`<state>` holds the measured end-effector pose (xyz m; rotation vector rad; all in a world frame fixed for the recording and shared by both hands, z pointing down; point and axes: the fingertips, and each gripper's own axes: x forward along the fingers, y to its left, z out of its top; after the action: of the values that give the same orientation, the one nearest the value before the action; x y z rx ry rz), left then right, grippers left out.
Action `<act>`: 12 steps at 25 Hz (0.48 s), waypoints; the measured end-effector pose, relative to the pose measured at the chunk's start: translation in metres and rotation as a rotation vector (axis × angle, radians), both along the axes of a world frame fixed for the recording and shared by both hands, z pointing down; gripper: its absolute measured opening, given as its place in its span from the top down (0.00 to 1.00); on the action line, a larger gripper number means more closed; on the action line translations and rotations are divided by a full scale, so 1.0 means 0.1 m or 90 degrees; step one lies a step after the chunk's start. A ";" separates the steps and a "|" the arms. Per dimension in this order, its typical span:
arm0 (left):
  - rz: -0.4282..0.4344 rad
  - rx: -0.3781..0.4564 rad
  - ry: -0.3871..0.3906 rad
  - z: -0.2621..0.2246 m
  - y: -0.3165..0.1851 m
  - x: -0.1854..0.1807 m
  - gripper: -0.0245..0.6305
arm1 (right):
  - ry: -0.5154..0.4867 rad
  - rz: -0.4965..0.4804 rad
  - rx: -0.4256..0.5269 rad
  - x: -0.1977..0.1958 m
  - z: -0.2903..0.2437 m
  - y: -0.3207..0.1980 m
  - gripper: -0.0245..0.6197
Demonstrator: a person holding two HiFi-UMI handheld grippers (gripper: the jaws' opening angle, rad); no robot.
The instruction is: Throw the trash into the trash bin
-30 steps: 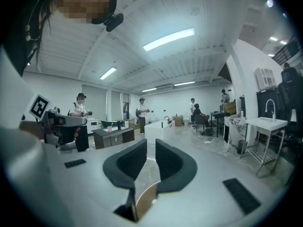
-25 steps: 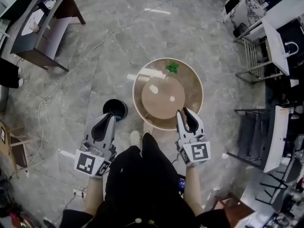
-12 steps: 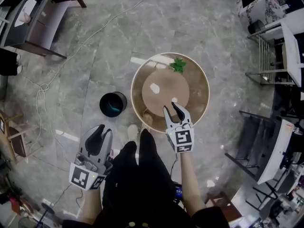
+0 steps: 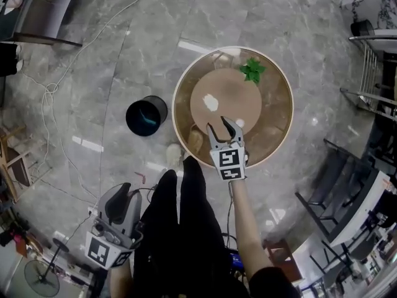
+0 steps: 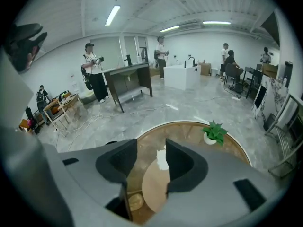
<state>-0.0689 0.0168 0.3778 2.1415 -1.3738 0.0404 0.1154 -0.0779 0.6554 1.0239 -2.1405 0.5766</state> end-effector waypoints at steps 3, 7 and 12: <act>0.014 -0.024 -0.002 0.21 0.08 0.04 0.85 | 0.014 -0.011 -0.023 -0.05 0.34 -0.02 0.66; 0.026 -0.056 -0.006 0.45 0.20 0.10 0.85 | 0.066 -0.017 -0.053 0.01 0.84 -0.02 0.63; 0.002 -0.105 0.001 0.70 0.34 0.11 0.85 | 0.121 -0.007 -0.101 0.12 1.44 -0.09 0.62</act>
<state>-0.0584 0.0509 0.4480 2.0067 -1.3183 0.1487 0.1275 -0.0866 0.7998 0.9399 -1.9014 0.6073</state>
